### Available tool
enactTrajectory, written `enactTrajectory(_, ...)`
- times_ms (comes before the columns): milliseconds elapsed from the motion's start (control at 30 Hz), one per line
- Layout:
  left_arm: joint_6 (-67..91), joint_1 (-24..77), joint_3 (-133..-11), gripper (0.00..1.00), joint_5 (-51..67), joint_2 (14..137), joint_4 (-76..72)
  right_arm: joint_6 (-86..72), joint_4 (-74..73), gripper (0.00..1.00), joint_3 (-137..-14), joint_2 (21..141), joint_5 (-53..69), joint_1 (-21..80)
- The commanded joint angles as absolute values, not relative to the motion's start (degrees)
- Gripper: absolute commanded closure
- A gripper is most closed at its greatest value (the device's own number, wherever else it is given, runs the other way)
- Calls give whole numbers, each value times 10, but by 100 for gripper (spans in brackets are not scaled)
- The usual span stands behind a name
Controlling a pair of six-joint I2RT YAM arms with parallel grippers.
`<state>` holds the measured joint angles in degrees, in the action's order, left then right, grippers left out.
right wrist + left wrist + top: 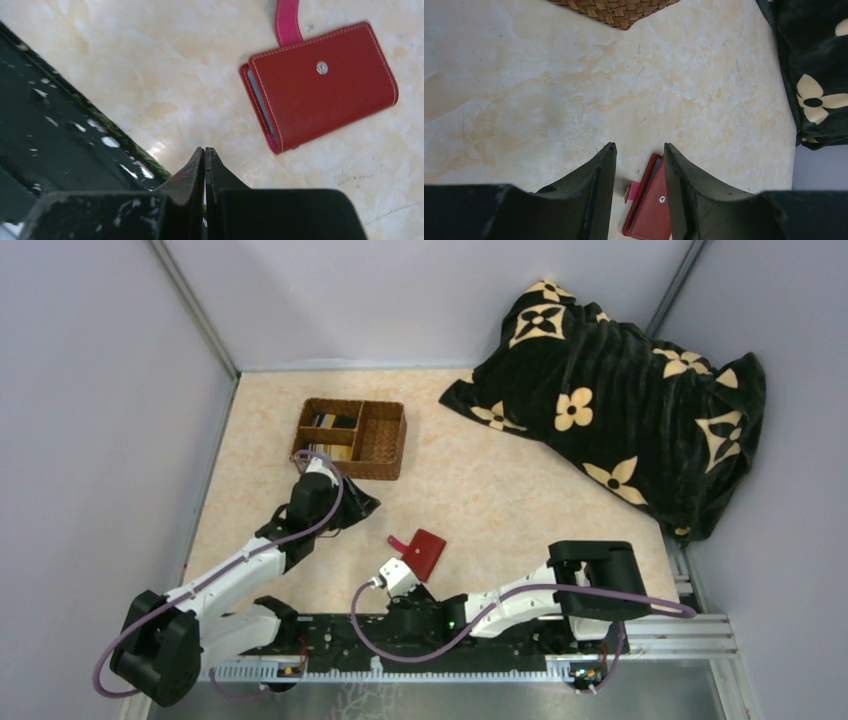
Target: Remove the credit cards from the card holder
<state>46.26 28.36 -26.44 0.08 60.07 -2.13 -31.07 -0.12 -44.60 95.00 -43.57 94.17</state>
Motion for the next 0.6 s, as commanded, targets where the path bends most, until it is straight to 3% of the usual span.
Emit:
enactTrajectory(0,460,278,-276,54,8,580,-27,-391,-13,100,-410,929,-401,904)
enactTrajectory(567,440,272,-284,53,3,524,14,-335,-60,100,-392,852,-370,706)
